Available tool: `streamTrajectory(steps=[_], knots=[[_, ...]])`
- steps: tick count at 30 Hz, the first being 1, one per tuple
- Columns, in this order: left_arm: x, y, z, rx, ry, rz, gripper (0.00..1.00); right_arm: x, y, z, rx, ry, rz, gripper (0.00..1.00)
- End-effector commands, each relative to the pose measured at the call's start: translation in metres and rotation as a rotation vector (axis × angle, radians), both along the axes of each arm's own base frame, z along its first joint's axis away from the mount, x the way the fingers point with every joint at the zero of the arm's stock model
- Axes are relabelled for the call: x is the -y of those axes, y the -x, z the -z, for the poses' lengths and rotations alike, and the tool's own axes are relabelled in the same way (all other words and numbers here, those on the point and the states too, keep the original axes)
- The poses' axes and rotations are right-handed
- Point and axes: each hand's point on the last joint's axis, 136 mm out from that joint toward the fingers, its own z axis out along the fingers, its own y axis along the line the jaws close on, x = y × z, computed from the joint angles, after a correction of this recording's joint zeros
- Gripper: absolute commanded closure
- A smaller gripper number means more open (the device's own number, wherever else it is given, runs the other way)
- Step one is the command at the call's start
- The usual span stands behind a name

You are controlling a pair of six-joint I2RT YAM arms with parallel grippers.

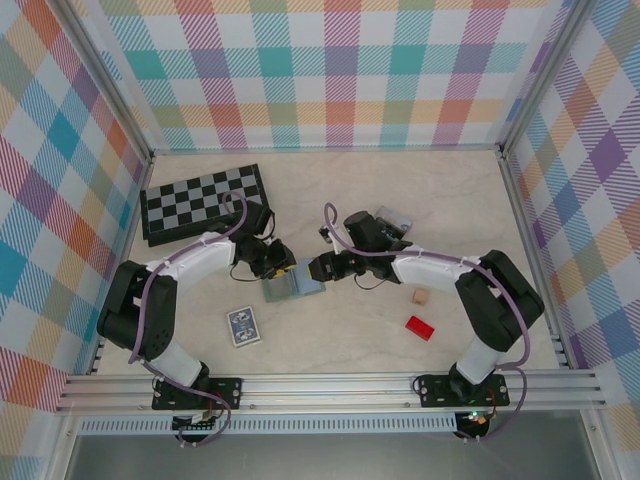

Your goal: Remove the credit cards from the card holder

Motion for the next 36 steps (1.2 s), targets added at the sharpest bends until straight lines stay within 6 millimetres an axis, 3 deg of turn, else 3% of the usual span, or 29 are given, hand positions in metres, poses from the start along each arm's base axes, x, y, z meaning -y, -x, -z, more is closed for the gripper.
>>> streamTrajectory(steps=[1,9,14,19,29,36], knots=[[0.003,0.001,0.005,-0.013,-0.004,0.001,0.76,-0.015,0.005,-0.004,-0.048,-0.068,-0.044,0.57],[0.004,-0.002,0.013,-0.024,-0.012,0.003,0.72,-0.027,0.006,0.004,-0.149,-0.118,-0.026,0.55],[0.006,-0.003,0.01,-0.02,0.002,0.004,0.71,-0.034,0.014,0.004,-0.123,-0.143,-0.061,0.44],[0.008,-0.004,0.005,-0.012,0.017,0.001,0.71,-0.039,0.016,0.008,-0.111,-0.12,-0.067,0.42],[0.008,-0.003,0.006,-0.018,0.017,-0.001,0.71,-0.045,0.009,0.021,-0.134,-0.084,-0.034,0.46],[0.004,-0.002,0.004,-0.016,-0.006,-0.002,0.71,-0.037,0.003,0.034,-0.135,-0.018,0.017,0.54]])
